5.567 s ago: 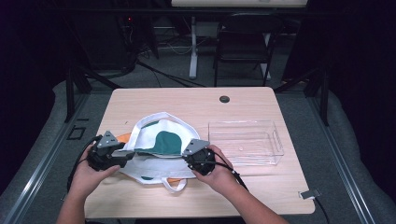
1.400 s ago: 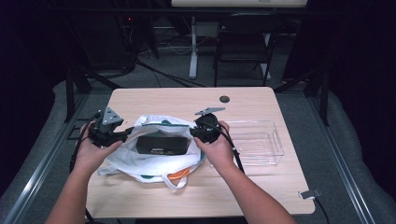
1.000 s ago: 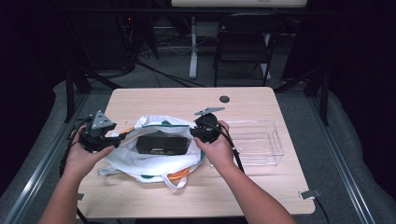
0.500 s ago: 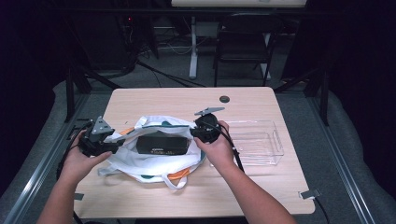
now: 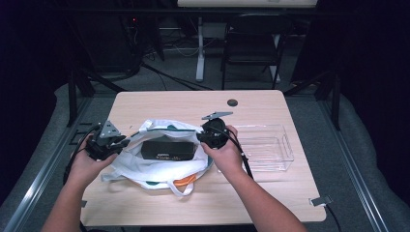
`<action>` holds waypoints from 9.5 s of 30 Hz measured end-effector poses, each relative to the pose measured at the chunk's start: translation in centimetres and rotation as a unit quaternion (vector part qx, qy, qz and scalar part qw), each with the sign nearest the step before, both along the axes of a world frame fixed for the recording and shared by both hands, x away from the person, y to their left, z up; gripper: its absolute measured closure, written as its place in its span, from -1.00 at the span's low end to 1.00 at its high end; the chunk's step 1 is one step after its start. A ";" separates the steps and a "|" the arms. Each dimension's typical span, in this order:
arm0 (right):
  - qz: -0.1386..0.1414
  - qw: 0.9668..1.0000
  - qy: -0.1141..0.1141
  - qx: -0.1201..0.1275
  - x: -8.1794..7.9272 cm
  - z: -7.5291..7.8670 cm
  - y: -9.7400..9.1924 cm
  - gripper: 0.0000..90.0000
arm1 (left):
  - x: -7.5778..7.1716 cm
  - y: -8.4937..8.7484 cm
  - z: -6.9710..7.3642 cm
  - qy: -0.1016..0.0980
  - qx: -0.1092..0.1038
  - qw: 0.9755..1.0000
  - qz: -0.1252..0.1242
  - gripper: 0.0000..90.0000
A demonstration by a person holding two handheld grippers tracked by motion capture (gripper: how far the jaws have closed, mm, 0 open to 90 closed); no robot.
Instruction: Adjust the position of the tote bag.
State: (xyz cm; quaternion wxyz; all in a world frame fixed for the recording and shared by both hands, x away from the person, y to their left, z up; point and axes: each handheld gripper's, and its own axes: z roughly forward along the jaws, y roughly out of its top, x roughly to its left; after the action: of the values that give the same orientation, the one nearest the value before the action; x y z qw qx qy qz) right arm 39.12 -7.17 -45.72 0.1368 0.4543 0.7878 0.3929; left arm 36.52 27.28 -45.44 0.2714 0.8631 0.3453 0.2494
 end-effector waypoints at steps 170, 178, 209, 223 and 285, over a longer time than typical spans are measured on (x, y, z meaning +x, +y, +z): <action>-0.035 0.991 0.034 -0.123 7.2 -4.7 2.4 0.48 | 8.2 1.9 -4.8 0.098 -0.014 0.988 0.120 -0.02; -0.025 0.994 0.012 -0.107 6.1 -3.2 1.5 0.33 | 8.2 1.8 -5.3 0.100 -0.008 0.988 0.116 0.10; 0.006 0.991 0.030 -0.132 3.9 -3.8 1.5 0.93 | 7.7 1.6 -6.4 0.133 0.016 0.986 0.104 0.71; 0.003 0.990 0.032 -0.137 4.8 -4.7 1.7 0.96 | 7.3 1.6 -6.6 0.147 0.016 0.983 0.109 0.76; 0.057 0.990 -0.062 -0.109 -1.7 -1.7 -0.1 0.45 | 7.1 -3.8 -2.8 0.094 0.032 0.993 0.058 0.29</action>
State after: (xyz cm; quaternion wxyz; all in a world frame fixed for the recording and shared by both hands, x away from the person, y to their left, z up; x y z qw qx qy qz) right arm 37.43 -7.29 -47.40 0.2113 0.3654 0.8408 0.3390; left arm 43.59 23.47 -48.25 0.1950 0.8697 0.4100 0.1939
